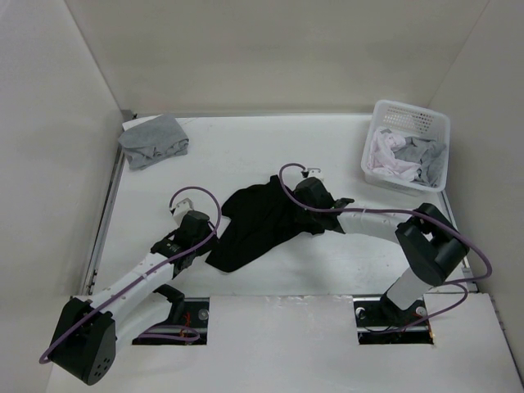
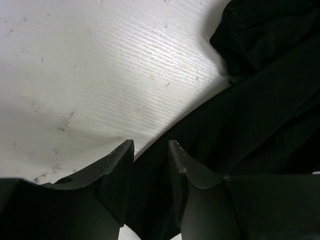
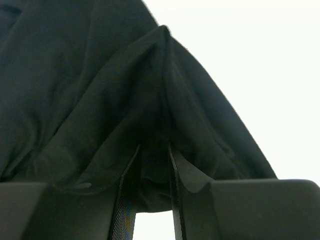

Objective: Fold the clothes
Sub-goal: Flatten the tank top out

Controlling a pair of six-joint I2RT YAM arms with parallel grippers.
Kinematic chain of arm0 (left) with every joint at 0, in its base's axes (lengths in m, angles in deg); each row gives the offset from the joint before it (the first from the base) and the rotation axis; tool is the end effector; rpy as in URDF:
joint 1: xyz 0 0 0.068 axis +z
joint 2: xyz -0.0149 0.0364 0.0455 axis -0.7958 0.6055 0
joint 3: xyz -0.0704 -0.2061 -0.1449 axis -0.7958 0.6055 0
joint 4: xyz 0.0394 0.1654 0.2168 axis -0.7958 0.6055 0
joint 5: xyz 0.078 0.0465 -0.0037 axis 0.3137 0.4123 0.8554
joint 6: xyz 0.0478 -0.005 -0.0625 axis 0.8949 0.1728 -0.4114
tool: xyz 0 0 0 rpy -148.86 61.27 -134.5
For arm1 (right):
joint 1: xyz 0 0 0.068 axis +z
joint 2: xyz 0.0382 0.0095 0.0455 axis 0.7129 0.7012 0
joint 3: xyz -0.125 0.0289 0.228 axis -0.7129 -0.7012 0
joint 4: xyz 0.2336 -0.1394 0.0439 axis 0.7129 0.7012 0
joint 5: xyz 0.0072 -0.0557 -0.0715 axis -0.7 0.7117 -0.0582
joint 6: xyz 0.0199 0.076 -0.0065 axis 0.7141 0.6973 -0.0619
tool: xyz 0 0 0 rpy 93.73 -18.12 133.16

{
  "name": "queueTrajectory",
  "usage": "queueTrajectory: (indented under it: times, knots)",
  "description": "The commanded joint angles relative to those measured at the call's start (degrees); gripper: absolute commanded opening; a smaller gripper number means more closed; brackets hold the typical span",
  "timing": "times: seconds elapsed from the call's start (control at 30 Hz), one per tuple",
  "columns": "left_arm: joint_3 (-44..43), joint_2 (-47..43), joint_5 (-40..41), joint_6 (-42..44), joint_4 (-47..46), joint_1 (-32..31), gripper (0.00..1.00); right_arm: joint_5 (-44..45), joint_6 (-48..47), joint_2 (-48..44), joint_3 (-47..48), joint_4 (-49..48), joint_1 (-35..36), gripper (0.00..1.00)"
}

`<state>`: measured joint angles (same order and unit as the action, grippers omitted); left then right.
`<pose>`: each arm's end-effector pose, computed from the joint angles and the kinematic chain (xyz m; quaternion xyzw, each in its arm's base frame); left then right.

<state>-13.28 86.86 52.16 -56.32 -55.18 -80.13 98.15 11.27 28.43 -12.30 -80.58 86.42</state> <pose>0.1910 -0.0795 0.1179 -0.2412 0.9000 -0.1259 0.3405 0.2790 0.2238 0.1248 -0.0285 0.9253 0.1438 0.3498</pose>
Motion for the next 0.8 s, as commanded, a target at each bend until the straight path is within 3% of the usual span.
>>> queueTrajectory:
  times: [0.0, 0.37, 0.77]
  knots:
    - [0.4, -0.6, 0.6, -0.6, -0.8, 0.1, 0.32, 5.1, 0.2, -1.6, -0.1, -1.1, 0.2, 0.32]
    - [0.5, -0.7, 0.6, -0.7, -0.8, 0.0, 0.32, 3.1, 1.1, 1.1, 0.0, -1.7, 0.8, 0.30]
    - [0.4, -1.0, 1.5, -1.0, -0.4, -0.2, 0.32, 1.7, 1.3, -0.5, 0.8, -1.5, 0.9, 0.09]
